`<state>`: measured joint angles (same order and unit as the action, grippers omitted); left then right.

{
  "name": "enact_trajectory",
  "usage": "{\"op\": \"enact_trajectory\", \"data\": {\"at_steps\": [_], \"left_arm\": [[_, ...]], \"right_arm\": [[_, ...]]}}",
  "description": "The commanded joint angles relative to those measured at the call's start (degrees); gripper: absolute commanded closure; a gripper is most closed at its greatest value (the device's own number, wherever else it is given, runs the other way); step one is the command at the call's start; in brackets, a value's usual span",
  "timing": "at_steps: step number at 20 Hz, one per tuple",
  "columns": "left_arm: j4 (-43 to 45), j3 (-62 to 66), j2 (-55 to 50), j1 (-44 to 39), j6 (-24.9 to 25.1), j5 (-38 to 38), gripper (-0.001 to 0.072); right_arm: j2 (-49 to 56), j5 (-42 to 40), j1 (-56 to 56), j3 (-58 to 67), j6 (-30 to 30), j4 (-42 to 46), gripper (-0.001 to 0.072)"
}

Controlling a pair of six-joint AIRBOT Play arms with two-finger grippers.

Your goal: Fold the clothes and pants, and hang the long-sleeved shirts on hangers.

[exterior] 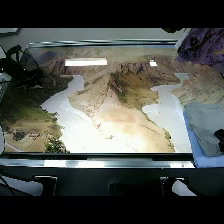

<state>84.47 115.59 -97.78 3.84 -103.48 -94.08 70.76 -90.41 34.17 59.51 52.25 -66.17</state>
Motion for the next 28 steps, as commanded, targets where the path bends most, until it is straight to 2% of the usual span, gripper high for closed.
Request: {"op": "enact_trajectory", "data": {"at_steps": [1,8,9,10,11,12,14,16,18,19,21,23,24,28], "left_arm": [[0.0,0.0,0.0,0.0,0.0,0.0,0.0688],[0.0,0.0,0.0,0.0,0.0,0.0,0.0688],[0.0,0.0,0.0,0.0,0.0,0.0,0.0688],[0.0,0.0,0.0,0.0,0.0,0.0,0.0688],[0.0,0.0,0.0,0.0,0.0,0.0,0.0688],[0.0,0.0,0.0,0.0,0.0,0.0,0.0688],[0.0,0.0,0.1,0.0,0.0,0.0,0.0688],[0.0,0.0,0.5,0.0,0.3,0.0,0.0689],[0.0,0.0,1.9,0.1,4.0,0.4,0.0689],[0.0,0.0,3.0,0.1,5.3,0.7,0.0689],[0.0,0.0,5.5,0.1,5.6,1.3,0.069],[0.0,-2.1,9.3,-0.5,6.0,3.2,0.069],[0.0,-4.2,11.5,-0.9,7.1,4.4,0.069],[0.0,-18.7,22.9,-3.0,12.2,10.5,0.069]], "right_arm": [[0.0,-0.2,0.0,-3.1,-0.6,1.8,0.0682],[0.0,0.8,0.0,-4.1,-1.3,4.9,0.0679],[0.0,0.7,0.0,-4.1,-1.2,4.9,0.0658],[0.0,0.4,0.0,-4.1,-1.3,4.9,0.0504],[0.0,0.3,0.0,-4.1,-1.2,4.9,0.0262],[0.0,0.5,0.0,-4.1,-0.1,4.9,0.0128],[0.0,2.9,0.0,-2.6,4.9,4.2,0.0136],[0.0,7.5,0.0,2.1,10.4,-2.7,0.035],[-0.1,14.1,-1.0,7.7,17.3,-15.9,0.0508],[-0.4,18.1,-2.8,10.2,21.6,-22.3,0.0546],[-1.3,24.3,-9.4,12.9,28.5,-29.7,0.0649],[-2.3,27.8,-18.7,13.2,32.2,-31.8,0.0659],[-2.5,28.4,-23.4,13.2,32.8,-31.8,0.0682],[-2.5,29.9,-41.9,13.2,35.1,-31.2,0.0683]]}}
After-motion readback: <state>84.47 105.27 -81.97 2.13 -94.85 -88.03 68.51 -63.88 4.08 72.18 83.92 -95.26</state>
